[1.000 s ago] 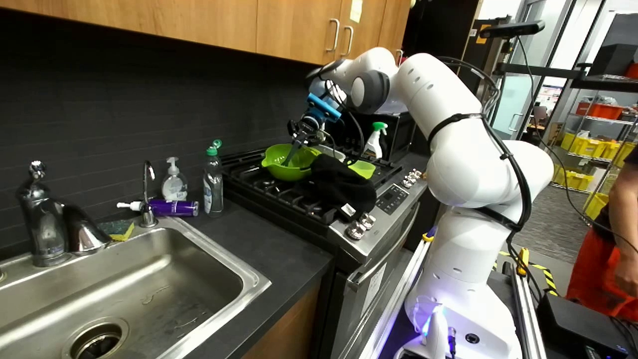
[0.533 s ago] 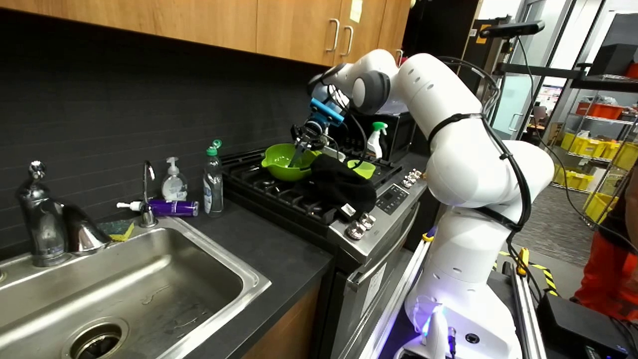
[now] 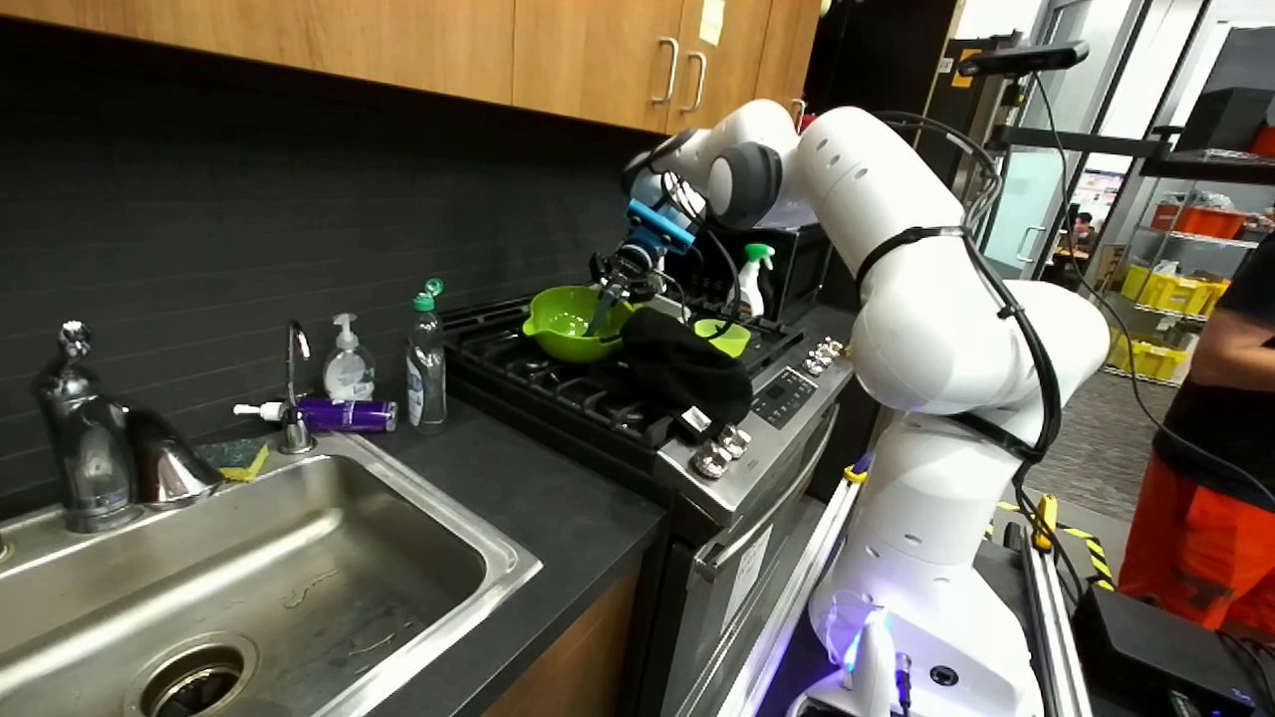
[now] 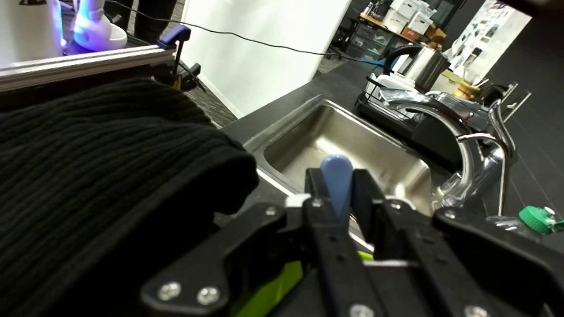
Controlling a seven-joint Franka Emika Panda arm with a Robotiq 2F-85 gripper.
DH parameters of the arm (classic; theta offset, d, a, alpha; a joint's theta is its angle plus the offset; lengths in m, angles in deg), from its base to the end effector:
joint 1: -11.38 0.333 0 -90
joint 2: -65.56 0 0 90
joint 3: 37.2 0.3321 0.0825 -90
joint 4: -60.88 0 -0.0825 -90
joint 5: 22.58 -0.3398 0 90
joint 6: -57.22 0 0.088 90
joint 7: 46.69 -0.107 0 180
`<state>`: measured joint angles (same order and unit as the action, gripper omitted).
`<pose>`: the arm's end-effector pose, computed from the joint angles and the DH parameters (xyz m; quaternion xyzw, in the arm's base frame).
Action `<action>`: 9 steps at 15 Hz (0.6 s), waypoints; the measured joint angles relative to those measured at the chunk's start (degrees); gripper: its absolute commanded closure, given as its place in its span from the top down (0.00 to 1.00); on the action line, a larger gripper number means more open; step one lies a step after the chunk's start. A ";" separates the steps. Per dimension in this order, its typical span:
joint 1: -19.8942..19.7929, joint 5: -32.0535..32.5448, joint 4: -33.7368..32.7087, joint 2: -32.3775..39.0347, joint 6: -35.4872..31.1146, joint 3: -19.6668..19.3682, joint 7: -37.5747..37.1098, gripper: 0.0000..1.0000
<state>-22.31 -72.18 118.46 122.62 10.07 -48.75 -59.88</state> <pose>0.5403 -0.3243 0.2882 -0.7173 0.3305 0.4100 0.4562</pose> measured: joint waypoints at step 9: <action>-3.62 -0.09 -1.61 0.01 -1.81 -0.06 -2.13 0.05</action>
<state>-25.93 -72.27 116.85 122.63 8.26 -48.81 -62.01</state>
